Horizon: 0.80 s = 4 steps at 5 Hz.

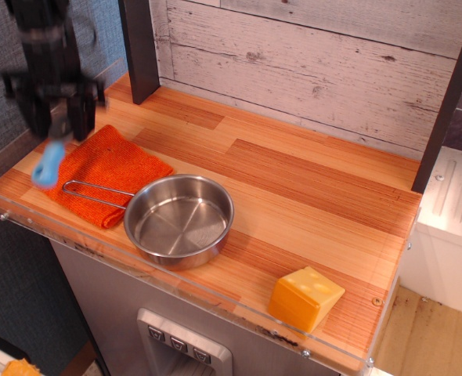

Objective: Put the brush behind the saucepan

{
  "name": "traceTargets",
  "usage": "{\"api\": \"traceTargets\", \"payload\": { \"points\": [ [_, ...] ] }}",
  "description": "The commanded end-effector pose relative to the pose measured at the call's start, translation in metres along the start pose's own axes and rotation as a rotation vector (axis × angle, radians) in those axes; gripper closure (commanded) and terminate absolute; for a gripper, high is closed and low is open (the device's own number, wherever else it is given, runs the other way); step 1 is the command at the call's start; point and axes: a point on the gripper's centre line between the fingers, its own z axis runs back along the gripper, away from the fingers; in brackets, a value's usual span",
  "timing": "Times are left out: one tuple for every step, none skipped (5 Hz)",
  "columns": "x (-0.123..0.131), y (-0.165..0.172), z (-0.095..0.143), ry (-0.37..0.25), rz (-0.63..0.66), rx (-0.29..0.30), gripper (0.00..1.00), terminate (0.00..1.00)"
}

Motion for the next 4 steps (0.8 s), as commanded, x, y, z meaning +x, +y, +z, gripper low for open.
{"api": "traceTargets", "payload": {
  "points": [
    [0.03,-0.104,0.072,-0.176,-0.146,-0.006,1.0,0.0],
    [0.053,-0.159,0.036,-0.147,-0.181,-0.046,1.0,0.0],
    [0.074,-0.168,0.002,-0.117,-0.166,-0.005,1.0,0.0],
    [0.075,-0.16,-0.008,-0.1,-0.141,0.014,1.0,0.0]
  ]
}}
